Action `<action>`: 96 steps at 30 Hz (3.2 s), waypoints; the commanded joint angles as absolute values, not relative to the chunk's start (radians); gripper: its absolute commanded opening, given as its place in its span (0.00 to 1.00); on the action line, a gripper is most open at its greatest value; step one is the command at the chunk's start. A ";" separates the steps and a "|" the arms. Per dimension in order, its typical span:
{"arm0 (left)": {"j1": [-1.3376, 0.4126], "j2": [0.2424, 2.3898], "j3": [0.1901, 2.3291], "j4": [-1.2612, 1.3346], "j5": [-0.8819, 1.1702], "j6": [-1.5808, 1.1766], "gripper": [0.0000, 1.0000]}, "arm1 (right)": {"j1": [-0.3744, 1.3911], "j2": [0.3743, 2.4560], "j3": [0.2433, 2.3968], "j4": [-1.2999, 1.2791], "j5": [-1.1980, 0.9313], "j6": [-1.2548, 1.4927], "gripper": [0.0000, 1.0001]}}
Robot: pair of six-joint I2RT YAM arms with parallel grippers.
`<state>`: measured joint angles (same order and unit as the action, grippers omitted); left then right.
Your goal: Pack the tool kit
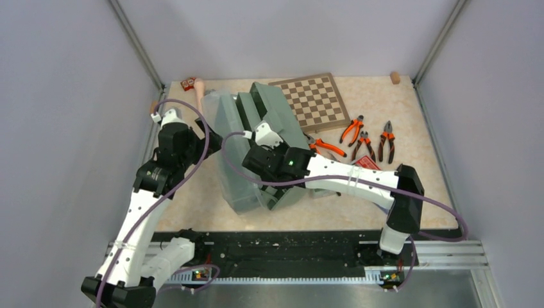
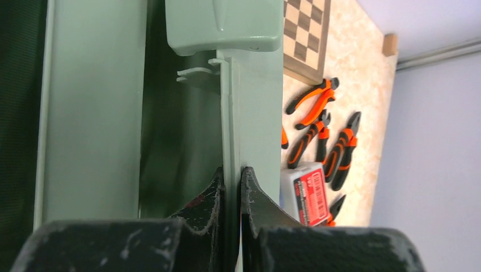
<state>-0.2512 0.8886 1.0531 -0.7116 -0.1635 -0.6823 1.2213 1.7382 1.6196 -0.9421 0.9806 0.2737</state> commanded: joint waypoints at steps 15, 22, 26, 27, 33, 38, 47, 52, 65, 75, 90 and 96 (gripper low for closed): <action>-0.248 0.861 1.232 -0.817 -0.111 -0.556 0.99 | 1.199 1.647 1.383 -0.263 0.484 0.788 0.00; -0.249 0.874 1.320 -0.911 -0.160 -0.519 0.99 | 1.207 1.690 1.398 -0.227 0.487 0.868 0.00; -0.265 0.900 1.374 -0.959 -0.202 -0.489 0.99 | 1.213 1.709 1.401 -0.241 0.512 0.920 0.00; -0.273 0.912 1.390 -0.975 -0.222 -0.479 0.99 | 1.215 1.713 1.400 -0.240 0.512 0.927 0.00; -0.306 0.972 1.461 -1.054 -0.309 -0.421 0.99 | 1.218 1.706 1.376 -0.235 0.525 0.965 0.00; -0.307 0.962 1.423 -1.055 -0.404 -0.410 0.99 | 1.218 1.662 1.309 -0.202 0.554 0.991 0.00; -0.307 0.925 1.359 -0.964 -0.175 -0.441 0.99 | 1.204 1.609 1.203 -0.119 0.538 1.027 0.00; -0.307 0.916 1.315 -0.924 -0.225 -0.447 0.98 | 1.193 1.580 1.138 -0.034 0.503 1.018 0.00; -0.241 1.084 1.351 -0.815 -0.207 -0.499 0.69 | 1.183 1.560 1.083 -0.009 0.480 1.021 0.00; -0.241 1.153 1.337 -0.858 -0.321 -0.430 0.93 | 1.175 1.563 1.062 0.040 0.460 1.024 0.00; -0.241 1.211 1.310 -0.904 -0.474 -0.392 0.94 | 1.171 1.557 1.047 0.050 0.460 1.029 0.00; -0.241 1.210 1.347 -0.951 -0.643 -0.342 0.93 | 1.170 1.550 1.043 0.034 0.487 1.039 0.00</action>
<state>-0.2527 1.2079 1.3106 -0.8822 -0.4511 -0.4019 1.1671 1.6440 1.0206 -0.1307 0.5373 0.9924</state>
